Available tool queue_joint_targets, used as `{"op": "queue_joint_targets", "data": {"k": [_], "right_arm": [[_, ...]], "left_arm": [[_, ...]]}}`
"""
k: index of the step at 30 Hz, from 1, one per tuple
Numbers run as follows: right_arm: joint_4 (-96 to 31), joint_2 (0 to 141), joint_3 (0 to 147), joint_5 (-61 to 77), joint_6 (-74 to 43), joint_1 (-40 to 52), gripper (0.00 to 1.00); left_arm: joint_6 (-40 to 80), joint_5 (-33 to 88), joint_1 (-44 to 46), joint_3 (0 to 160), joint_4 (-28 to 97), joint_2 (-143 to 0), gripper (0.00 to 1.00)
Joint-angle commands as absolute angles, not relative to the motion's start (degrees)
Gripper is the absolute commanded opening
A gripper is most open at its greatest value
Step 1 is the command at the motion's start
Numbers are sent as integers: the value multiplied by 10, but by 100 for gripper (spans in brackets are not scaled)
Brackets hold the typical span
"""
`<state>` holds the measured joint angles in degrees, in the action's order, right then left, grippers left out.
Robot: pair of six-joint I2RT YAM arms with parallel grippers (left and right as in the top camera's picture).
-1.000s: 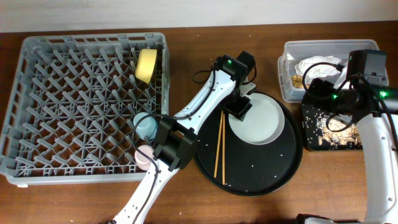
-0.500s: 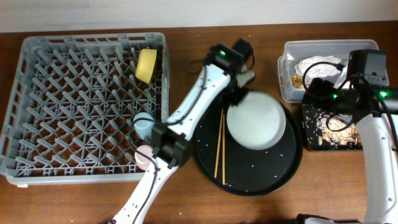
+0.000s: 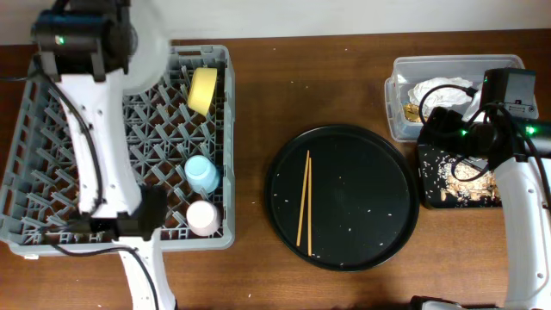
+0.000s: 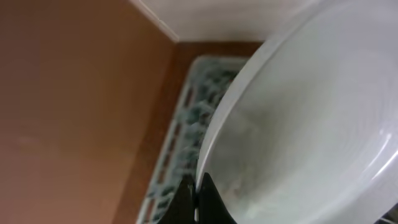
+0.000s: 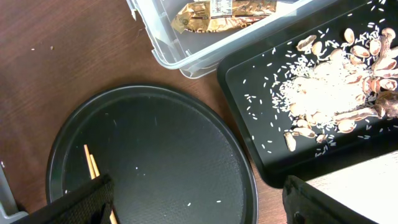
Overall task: Sort waste into correct bins and load items into the dishwasher rack
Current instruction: 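Grasp the white plate with the left gripper and stand it upright in the rack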
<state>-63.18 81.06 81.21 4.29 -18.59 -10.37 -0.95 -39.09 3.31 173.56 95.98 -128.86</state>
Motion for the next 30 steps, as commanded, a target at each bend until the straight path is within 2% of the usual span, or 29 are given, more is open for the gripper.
{"op": "queue_joint_targets", "data": {"k": [1, 5, 18, 19, 21, 23, 27, 29, 30], "right_arm": [[-632, 812, 815, 36, -182, -105, 88], [-632, 812, 815, 36, -182, -105, 88], [-632, 812, 815, 36, -182, -105, 88], [-632, 812, 815, 36, -182, -105, 88], [-632, 812, 815, 36, -182, -105, 88], [-632, 812, 815, 36, -182, -105, 88], [-632, 812, 815, 36, -182, -105, 88], [-632, 812, 815, 36, -182, -105, 88], [-632, 812, 815, 36, -182, -105, 88]], "left_arm": [[46, -471, 17, 1633, 925, -1296, 1], [46, -478, 20, 1496, 832, -1296, 1], [45, -476, 63, 1323, 712, -1296, 1], [45, -475, 68, 1324, 710, -1296, 12], [45, -474, 75, 1324, 705, -1296, 49], [45, -471, 81, 1325, 700, -1296, 72], [44, -354, 83, 1374, 721, -1293, 86], [43, -271, 81, 1425, 749, -1282, 99], [43, -227, 81, 1455, 767, -1273, 99]]}}
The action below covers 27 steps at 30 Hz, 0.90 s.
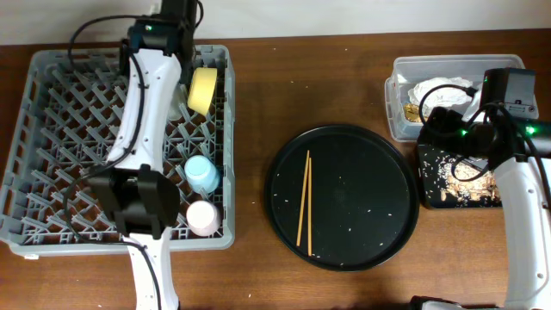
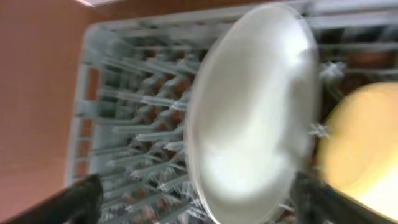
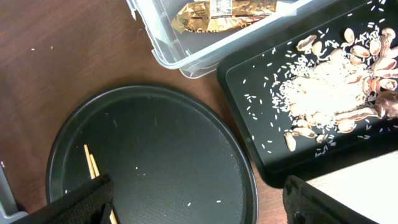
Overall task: Sort waste into correct bins and load items into the dishwasher rack
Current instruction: 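Grasp the white plate with the left gripper and stand it upright in the rack, then grasp one wooden chopstick with the left gripper and place it in the rack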
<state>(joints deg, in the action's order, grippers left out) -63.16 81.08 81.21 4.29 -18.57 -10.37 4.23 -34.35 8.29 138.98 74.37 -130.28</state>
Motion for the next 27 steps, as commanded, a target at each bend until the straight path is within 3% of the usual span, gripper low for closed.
{"op": "queue_joint_targets", "data": {"k": [1, 5, 7, 9, 12, 15, 20, 26, 27], "right_arm": [[-632, 812, 815, 36, -182, -105, 88], [-632, 812, 815, 36, -182, -105, 88], [-632, 812, 815, 36, -182, -105, 88], [-632, 812, 815, 36, -182, -105, 88], [-632, 812, 815, 36, -182, -105, 88], [-634, 812, 815, 36, -182, -105, 88], [-637, 812, 815, 36, -183, -105, 88], [-639, 812, 815, 36, -183, -105, 88], [-640, 812, 815, 36, -183, -105, 88]], "left_arm": [[43, -183, 82, 1489, 788, -1263, 99], [43, 70, 86, 1538, 877, -1230, 97], [43, 117, 107, 1525, 934, -1233, 84], [43, 118, 153, 1490, 965, -1233, 80], [43, 107, 259, 1352, 894, -1233, 75], [67, 107, 337, 1160, 746, -1233, 65], [77, 89, 382, 985, 607, -1233, 49], [83, 65, 405, 925, 520, -1260, 46], [90, 55, 404, 925, 517, -1261, 38]]}}
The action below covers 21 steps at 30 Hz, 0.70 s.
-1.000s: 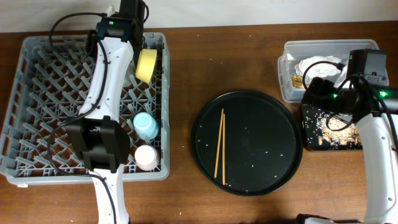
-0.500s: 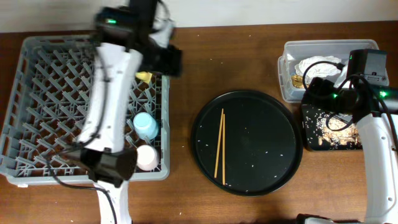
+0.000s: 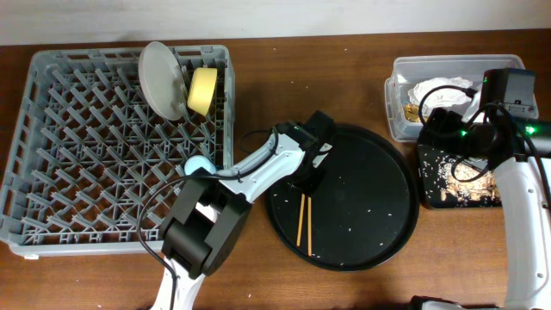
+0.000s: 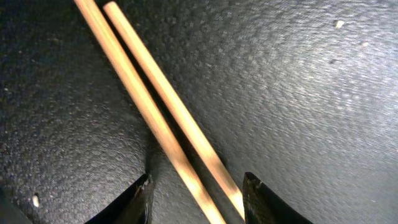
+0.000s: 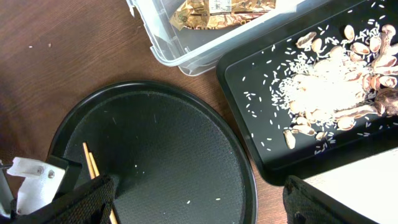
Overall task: Sort waste into correct bins and load items into the dishwasher rack
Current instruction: 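Grasp one wooden chopstick with the left gripper and place it in the rack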
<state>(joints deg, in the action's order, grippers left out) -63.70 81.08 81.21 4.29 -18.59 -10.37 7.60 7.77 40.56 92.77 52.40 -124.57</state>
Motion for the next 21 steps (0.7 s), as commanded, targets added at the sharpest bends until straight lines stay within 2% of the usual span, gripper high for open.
{"op": "queue_joint_targets", "data": {"k": [1, 2, 7, 12, 14, 15, 16, 21], "right_arm": [[-640, 812, 815, 36, -183, -105, 88], [-640, 812, 815, 36, -182, -105, 88], [-641, 812, 815, 36, -182, -105, 88], [-641, 812, 815, 36, -182, -105, 88], [-641, 812, 815, 36, -182, -105, 88], [-641, 812, 815, 36, -182, -105, 88], [-641, 812, 815, 36, -183, -105, 88], [-646, 812, 815, 36, -182, -105, 88]], "left_arm": [[110, 36, 405, 925, 516, -1266, 31], [111, 36, 405, 925, 516, -1272, 28], [111, 38, 405, 931, 513, -1277, 28], [129, 5, 394, 1021, 602, -1277, 28], [146, -15, 392, 1023, 603, -1277, 31], [157, -15, 391, 1024, 606, -1277, 41], [163, -15, 391, 1024, 614, -1277, 43], [171, -15, 391, 1005, 618, -1301, 44]]}}
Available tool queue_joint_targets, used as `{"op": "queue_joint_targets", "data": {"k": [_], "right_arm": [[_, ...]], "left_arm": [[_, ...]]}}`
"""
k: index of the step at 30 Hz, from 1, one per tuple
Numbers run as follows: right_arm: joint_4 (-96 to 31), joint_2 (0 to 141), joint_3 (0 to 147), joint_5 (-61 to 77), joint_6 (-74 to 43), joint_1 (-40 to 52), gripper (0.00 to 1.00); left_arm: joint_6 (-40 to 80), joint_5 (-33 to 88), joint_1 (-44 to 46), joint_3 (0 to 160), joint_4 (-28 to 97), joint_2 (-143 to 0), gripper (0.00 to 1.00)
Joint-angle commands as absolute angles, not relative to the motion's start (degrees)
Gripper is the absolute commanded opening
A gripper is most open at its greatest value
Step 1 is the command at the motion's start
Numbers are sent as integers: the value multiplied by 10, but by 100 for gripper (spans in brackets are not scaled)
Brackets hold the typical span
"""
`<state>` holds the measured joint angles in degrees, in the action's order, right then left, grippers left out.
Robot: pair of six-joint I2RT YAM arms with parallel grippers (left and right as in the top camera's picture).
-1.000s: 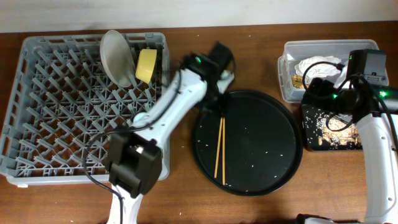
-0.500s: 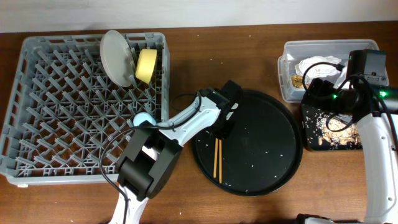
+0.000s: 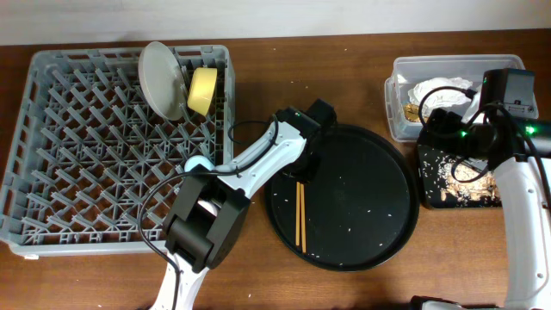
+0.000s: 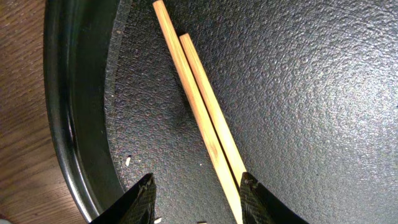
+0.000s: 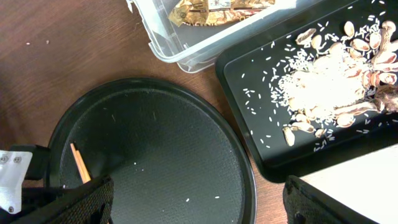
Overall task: Sort waste into correct bins and load items into the dishwasher rack
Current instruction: 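Grasp one wooden chopstick with the left gripper and place it in the rack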
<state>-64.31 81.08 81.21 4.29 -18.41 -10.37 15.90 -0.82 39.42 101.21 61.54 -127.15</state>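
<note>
Two wooden chopsticks (image 4: 200, 109) lie side by side on the round black tray (image 3: 362, 198), near its left rim. My left gripper (image 4: 196, 200) is open just above them; the sticks pass between its fingers, close to the right one (image 4: 254, 199). From overhead, the left gripper (image 3: 304, 170) hides the chopsticks' (image 3: 300, 215) far end. My right gripper (image 5: 199, 205) is open and holds nothing, up over the tray's right edge beside the bins. A white plate (image 3: 164, 79) stands in the grey dishwasher rack (image 3: 52, 129).
A yellow bowl (image 3: 203, 90) stands next to the plate, and a blue cup (image 3: 200, 164) shows by the left arm. At the right are a clear bin (image 3: 456, 62) with wrappers and a black bin (image 5: 261, 81) with rice and shells. Rice grains dot the round tray.
My left gripper, still open, has shifted toward the chopsticks' far end by the tray's rim and sits a little higher above them. The right arm has barely moved.
My left gripper was shut on the white plate over the rack's far left. Then the plate stood in the rack beside the yellow bowl, with the gripper open. Then the gripper was low over the chopsticks on the round tray, where it is now.
</note>
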Motion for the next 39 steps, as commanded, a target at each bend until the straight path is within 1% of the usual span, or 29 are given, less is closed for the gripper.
{"op": "queue_joint_targets", "data": {"k": [1, 8, 10, 15, 17, 20, 22, 23, 25, 27, 28, 29, 30, 33, 35, 39], "right_arm": [[-646, 812, 815, 36, -182, -105, 88], [-647, 812, 815, 36, -182, -105, 88], [-647, 812, 815, 36, -183, -105, 88], [-647, 812, 815, 36, -182, -105, 88], [-648, 812, 815, 36, -182, -105, 89], [-649, 812, 815, 36, -182, -105, 89], [-653, 812, 815, 36, -182, -105, 89], [-656, 812, 815, 36, -182, -105, 88], [-658, 812, 815, 36, -182, -105, 89], [-658, 812, 815, 36, -182, -105, 88], [-658, 812, 815, 36, -182, -105, 89], [-658, 812, 815, 36, -182, -105, 89], [-658, 812, 815, 36, -182, -105, 89], [-658, 812, 815, 36, -182, -105, 88], [-658, 812, 815, 36, -182, -105, 89], [-658, 812, 815, 36, -182, -105, 89]], "left_arm": [[171, -13, 390, 1005, 617, -1309, 43], [171, -13, 391, 1005, 611, -1334, 44], [171, -11, 401, 1005, 607, -1334, 53], [125, -20, 435, 1008, 601, -1334, 63], [125, -20, 434, 1017, 601, -1334, 63], [123, -20, 427, 1073, 622, -1333, 64], [110, -29, 424, 1144, 673, -1333, 64], [112, -55, 425, 1178, 704, -1333, 63], [161, -57, 413, 1180, 740, -1334, 63], [174, -56, 394, 1178, 779, -1335, 62], [174, -56, 394, 1178, 783, -1338, 55], [174, -56, 395, 1177, 785, -1341, 51], [174, -57, 396, 1171, 784, -1344, 49], [173, -54, 396, 1120, 754, -1348, 49], [173, -27, 397, 1115, 739, -1349, 49], [173, -17, 416, 1113, 719, -1350, 49]]}}
